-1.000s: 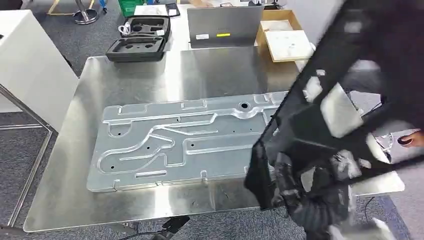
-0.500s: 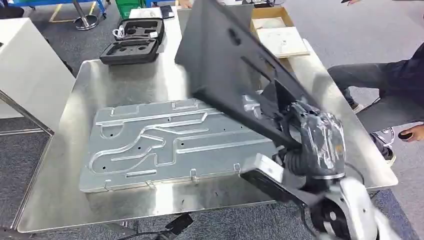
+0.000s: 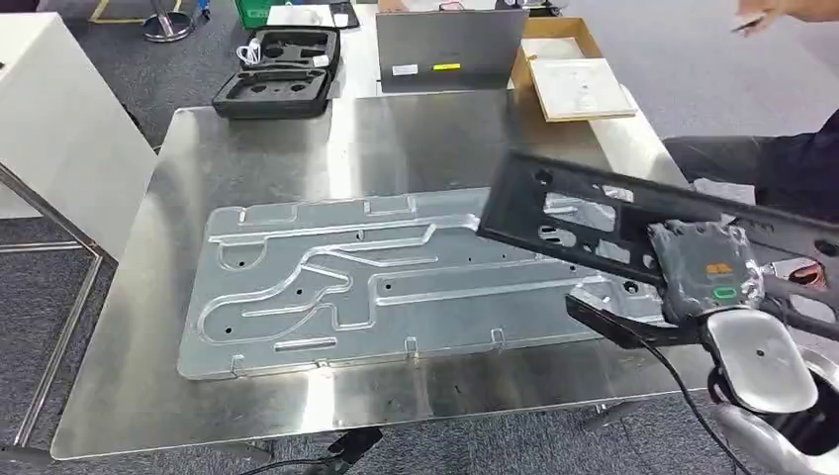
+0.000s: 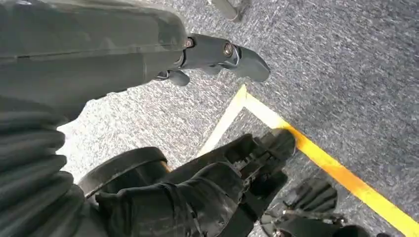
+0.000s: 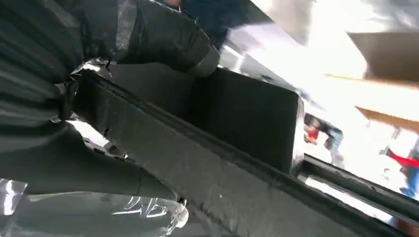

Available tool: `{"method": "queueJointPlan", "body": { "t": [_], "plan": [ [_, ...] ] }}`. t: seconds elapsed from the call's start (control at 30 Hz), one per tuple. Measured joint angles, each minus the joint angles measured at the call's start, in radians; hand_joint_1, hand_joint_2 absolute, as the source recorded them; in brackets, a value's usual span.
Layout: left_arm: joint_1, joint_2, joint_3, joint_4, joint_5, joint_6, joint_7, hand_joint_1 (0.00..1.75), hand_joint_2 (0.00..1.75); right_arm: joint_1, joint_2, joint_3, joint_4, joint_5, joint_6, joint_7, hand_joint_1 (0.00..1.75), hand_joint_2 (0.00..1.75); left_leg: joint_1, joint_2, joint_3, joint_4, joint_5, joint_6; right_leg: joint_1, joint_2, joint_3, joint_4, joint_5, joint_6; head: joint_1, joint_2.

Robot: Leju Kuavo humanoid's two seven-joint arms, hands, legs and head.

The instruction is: Take the parts from the cabinet and place them on the table.

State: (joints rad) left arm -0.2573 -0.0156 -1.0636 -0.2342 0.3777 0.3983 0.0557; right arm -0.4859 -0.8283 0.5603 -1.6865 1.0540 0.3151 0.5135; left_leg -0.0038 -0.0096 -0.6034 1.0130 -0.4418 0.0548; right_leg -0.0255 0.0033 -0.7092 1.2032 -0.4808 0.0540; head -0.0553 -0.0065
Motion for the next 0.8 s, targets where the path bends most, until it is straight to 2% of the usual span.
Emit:
{"method": "queueJointPlan", "body": {
  "t": [0.03, 0.07, 0.1, 0.13, 0.2, 0.23, 0.27, 0.3, 0.37, 0.4, 0.43, 0.47, 0.5, 0.57, 0.6, 0.67, 0.73, 0.77, 0.8],
  "plan": [
    [-0.001, -0.002, 0.0, 0.0, 0.0, 0.0, 0.0, 0.0, 1.75, 0.006, -0.015, -0.013, 0.002, 0.0, 0.0, 0.0, 1.64, 1.75, 0.0, 0.0, 0.0, 0.01, -0.007, -0.004, -0.003, -0.001, 0.043, -0.093, 0.046, 0.002, -0.001, 0.0],
    [-0.002, -0.002, 0.0, 0.0, 0.0, 0.0, 0.0, 0.0, 1.75, 0.011, -0.024, -0.024, 0.004, 0.001, 0.001, 0.0, 1.64, 1.75, -0.001, 0.001, -0.004, 0.018, -0.015, -0.011, -0.004, -0.002, 0.069, -0.147, 0.039, 0.001, 0.0, 0.0],
    [-0.004, -0.003, 0.0, 0.0, -0.001, 0.0, 0.0, 0.0, 1.75, 0.012, -0.027, -0.027, 0.006, 0.003, 0.003, 0.0, 1.64, 1.75, -0.008, 0.001, -0.01, 0.028, -0.02, -0.016, 0.006, 0.0, 0.075, -0.155, 0.039, -0.006, 0.002, 0.0],
    [-0.005, -0.003, 0.0, 0.0, -0.001, 0.0, 0.001, 0.0, 1.75, 0.019, -0.036, -0.031, 0.006, 0.006, 0.006, 0.0, 1.64, 1.75, -0.009, 0.002, -0.01, 0.025, -0.02, -0.018, 0.001, 0.001, 0.073, -0.153, 0.041, -0.015, -0.002, 0.0],
    [-0.006, -0.003, 0.0, 0.0, -0.002, -0.001, 0.001, 0.0, 1.75, 0.027, -0.04, -0.034, 0.006, 0.011, 0.007, 0.0, 1.64, 1.75, -0.007, 0.002, -0.008, 0.02, -0.018, -0.024, 0.004, 0.003, 0.072, -0.152, 0.041, -0.025, -0.003, 0.0],
    [-0.006, -0.003, 0.0, 0.0, -0.002, -0.001, 0.001, 0.0, 1.75, 0.026, -0.04, -0.034, 0.006, 0.014, 0.007, 0.0, 1.64, 1.75, -0.012, 0.002, -0.008, 0.025, -0.02, -0.026, -0.003, 0.003, 0.073, -0.156, 0.044, -0.031, -0.004, 0.0],
    [-0.007, -0.003, 0.0, 0.0, -0.002, -0.001, 0.001, 0.0, 1.75, 0.023, -0.04, -0.034, 0.006, 0.023, 0.008, 0.0, 1.64, 1.75, -0.009, 0.002, -0.014, 0.041, -0.035, -0.033, -0.005, 0.002, 0.078, -0.158, 0.044, -0.037, -0.002, 0.0],
    [-0.009, -0.007, 0.0, 0.0, -0.003, -0.001, 0.001, 0.0, 1.75, 0.02, -0.04, -0.034, 0.006, 0.028, 0.008, 0.0, 1.64, 1.75, -0.008, 0.003, -0.03, 0.084, -0.063, -0.042, -0.006, 0.0, 0.08, -0.158, 0.043, -0.038, -0.006, 0.0],
    [-0.015, -0.008, 0.0, 0.0, -0.005, -0.002, 0.0, 0.0, 1.75, 0.007, -0.039, -0.031, -0.003, 0.053, 0.011, 0.0, 1.64, 1.75, -0.001, 0.004, -0.103, 0.232, -0.131, -0.051, -0.005, -0.005, 0.08, -0.158, 0.041, -0.042, -0.014, 0.0],
    [-0.015, -0.009, 0.0, 0.0, -0.006, -0.002, -0.001, 0.0, 1.75, -0.005, -0.034, -0.026, -0.007, 0.069, 0.016, 0.0, 1.64, 1.75, -0.001, 0.004, -0.139, 0.299, -0.15, -0.053, -0.004, -0.005, 0.08, -0.158, 0.041, -0.043, -0.014, 0.0],
    [-0.015, -0.011, 0.0, 0.0, -0.008, -0.002, -0.002, 0.0, 1.75, -0.017, -0.025, -0.023, -0.008, 0.076, 0.018, 0.0, 1.64, 1.75, -0.001, 0.004, -0.154, 0.321, -0.147, -0.052, -0.003, -0.006, 0.08, -0.158, 0.04, -0.043, -0.014, 0.0],
    [-0.016, -0.011, 0.0, 0.0, -0.009, -0.002, -0.003, 0.0, 1.75, -0.032, -0.014, -0.007, -0.011, 0.1, 0.023, 0.0, 1.64, 1.75, -0.001, 0.004, -0.151, 0.305, -0.127, -0.05, -0.001, -0.005, 0.081, -0.158, 0.04, -0.044, -0.014, 0.0],
    [-0.019, -0.012, 0.0, 0.0, -0.01, -0.002, -0.004, 0.0, 1.75, -0.046, -0.001, 0.007, -0.012, 0.114, 0.024, -0.002, 1.64, 1.75, -0.003, 0.004, -0.125, 0.245, -0.085, -0.043, 0.002, -0.004, 0.082, -0.158, 0.04, -0.044, -0.014, 0.0],
    [-0.028, -0.013, 0.0, 0.0, -0.011, -0.003, -0.004, 0.0, 1.75, -0.086, 0.038, 0.044, -0.018, 0.146, 0.022, -0.007, 1.64, 1.75, -0.011, 0.004, -0.04, 0.066, 0.005, -0.02, 0.005, -0.004, 0.085, -0.158, 0.039, -0.045, -0.014, 0.0],
    [-0.036, -0.013, 0.0, 0.0, -0.012, -0.003, -0.004, 0.0, 1.75, -0.116, 0.068, 0.066, -0.019, 0.161, 0.018, -0.011, 1.64, 1.75, -0.015, 0.006, -0.022, 0.025, -0.01, -0.011, 0.005, -0.003, 0.084, -0.16, 0.04, -0.044, -0.01, 0.0],
    [-0.044, -0.017, 0.0, 0.0, -0.017, -0.008, 0.003, 0.0, 1.75, -0.165, 0.126, 0.11, -0.019, 0.185, 0.003, -0.024, 1.64, 1.75, -0.02, 0.005, -0.018, 0.014, -0.001, -0.015, 0.003, 0.0, 0.079, -0.162, 0.045, -0.035, -0.018, 0.0],
    [-0.044, -0.017, 0.0, 0.0, -0.02, -0.011, 0.009, 0.0, 1.75, -0.188, 0.174, 0.15, -0.023, 0.195, -0.019, -0.039, 1.64, 1.75, -0.021, 0.004, -0.016, 0.005, 0.005, -0.01, 0.002, -0.002, 0.085, -0.171, 0.048, -0.027, -0.016, 0.0],
    [-0.045, -0.018, 0.0, 0.0, -0.023, -0.013, 0.01, 0.0, 1.75, -0.203, 0.202, 0.178, -0.024, 0.196, -0.025, -0.046, 1.64, 1.75, -0.006, 0.004, -0.004, -0.018, 0.017, -0.008, 0.006, -0.003, 0.084, -0.171, 0.041, -0.024, -0.016, 0.0],
    [-0.047, -0.018, 0.0, 0.0, -0.025, -0.015, 0.016, 0.0, 1.75, -0.22, 0.229, 0.199, -0.024, 0.198, -0.034, -0.048, 1.64, 1.75, -0.007, 0.003, 0.0, -0.026, 0.022, -0.005, 0.008, -0.004, 0.073, -0.145, 0.019, -0.023, -0.014, 0.0]
  ]
}}
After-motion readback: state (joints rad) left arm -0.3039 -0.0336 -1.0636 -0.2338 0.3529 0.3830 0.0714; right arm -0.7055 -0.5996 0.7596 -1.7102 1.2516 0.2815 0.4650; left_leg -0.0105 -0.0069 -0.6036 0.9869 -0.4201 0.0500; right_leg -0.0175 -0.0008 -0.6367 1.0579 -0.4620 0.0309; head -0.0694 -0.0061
